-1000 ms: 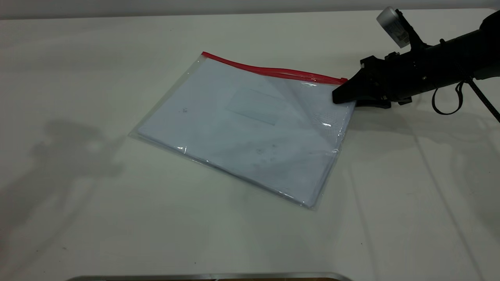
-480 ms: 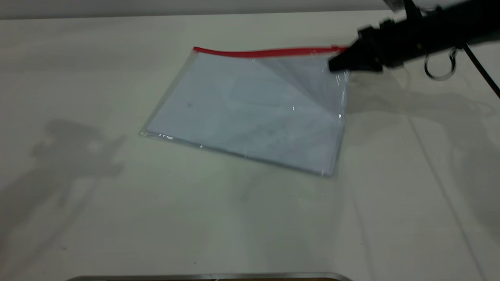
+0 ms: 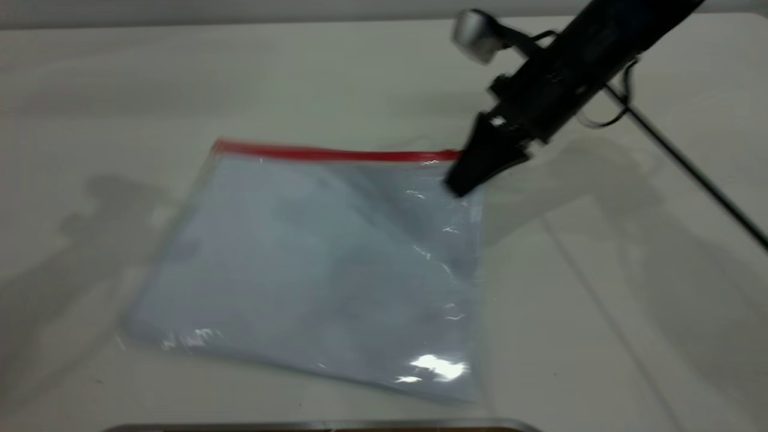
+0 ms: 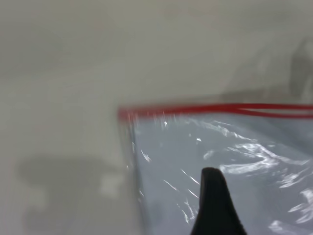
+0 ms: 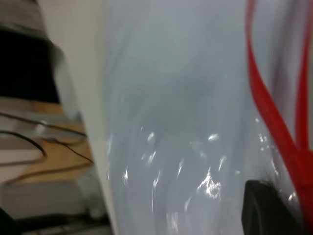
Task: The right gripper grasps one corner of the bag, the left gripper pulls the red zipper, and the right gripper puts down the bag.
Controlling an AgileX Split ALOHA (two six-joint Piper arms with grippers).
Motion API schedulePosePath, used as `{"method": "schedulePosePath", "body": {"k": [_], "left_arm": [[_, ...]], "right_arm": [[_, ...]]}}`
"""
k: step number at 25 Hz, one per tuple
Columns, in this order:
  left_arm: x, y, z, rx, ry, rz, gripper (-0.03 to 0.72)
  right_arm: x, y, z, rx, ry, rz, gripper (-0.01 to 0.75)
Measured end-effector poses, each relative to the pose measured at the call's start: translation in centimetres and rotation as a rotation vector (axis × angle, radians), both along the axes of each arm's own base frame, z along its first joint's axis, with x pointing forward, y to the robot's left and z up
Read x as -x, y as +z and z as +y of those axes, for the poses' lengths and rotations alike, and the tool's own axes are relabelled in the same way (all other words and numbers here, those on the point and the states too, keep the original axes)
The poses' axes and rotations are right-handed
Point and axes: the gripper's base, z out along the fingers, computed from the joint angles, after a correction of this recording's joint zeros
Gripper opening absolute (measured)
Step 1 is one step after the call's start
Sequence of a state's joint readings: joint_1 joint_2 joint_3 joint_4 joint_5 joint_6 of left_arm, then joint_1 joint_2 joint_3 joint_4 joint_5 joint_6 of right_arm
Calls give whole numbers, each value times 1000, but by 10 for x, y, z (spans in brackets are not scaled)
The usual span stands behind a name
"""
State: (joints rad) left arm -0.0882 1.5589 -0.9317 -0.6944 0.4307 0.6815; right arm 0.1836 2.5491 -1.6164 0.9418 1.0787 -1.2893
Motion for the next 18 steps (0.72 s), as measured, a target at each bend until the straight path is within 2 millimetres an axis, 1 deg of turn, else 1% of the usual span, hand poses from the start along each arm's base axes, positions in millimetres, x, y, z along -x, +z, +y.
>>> {"method": "schedulePosePath", "body": {"k": [2, 4, 5, 7, 9, 12, 15, 18], "left_arm": [[-9, -9, -12, -8, -56, 11, 546], [-22, -20, -26, 0, -103, 24, 546], [-30, -24, -35, 4, -135, 21, 546], [-47, -34, -51, 25, -185, 8, 546], [-67, -42, -71, 42, -255, -28, 546], [-93, -63, -101, 87, -391, -55, 546], [-110, -81, -127, 160, -530, -65, 546], [-119, -99, -142, 211, -627, -33, 546]], "right_arm": [[-12, 14, -17, -1, -72, -43, 35], [-22, 29, -23, -37, -136, -88, 35], [-25, 35, -22, -57, -148, -104, 35], [-26, 43, -10, -102, -150, -119, 35], [-21, 46, 4, -127, -122, -110, 35], [-15, 47, 21, -138, -83, -104, 35], [-15, 47, 23, -138, -81, -109, 35], [-16, 46, 22, -136, -82, -112, 35]]}}
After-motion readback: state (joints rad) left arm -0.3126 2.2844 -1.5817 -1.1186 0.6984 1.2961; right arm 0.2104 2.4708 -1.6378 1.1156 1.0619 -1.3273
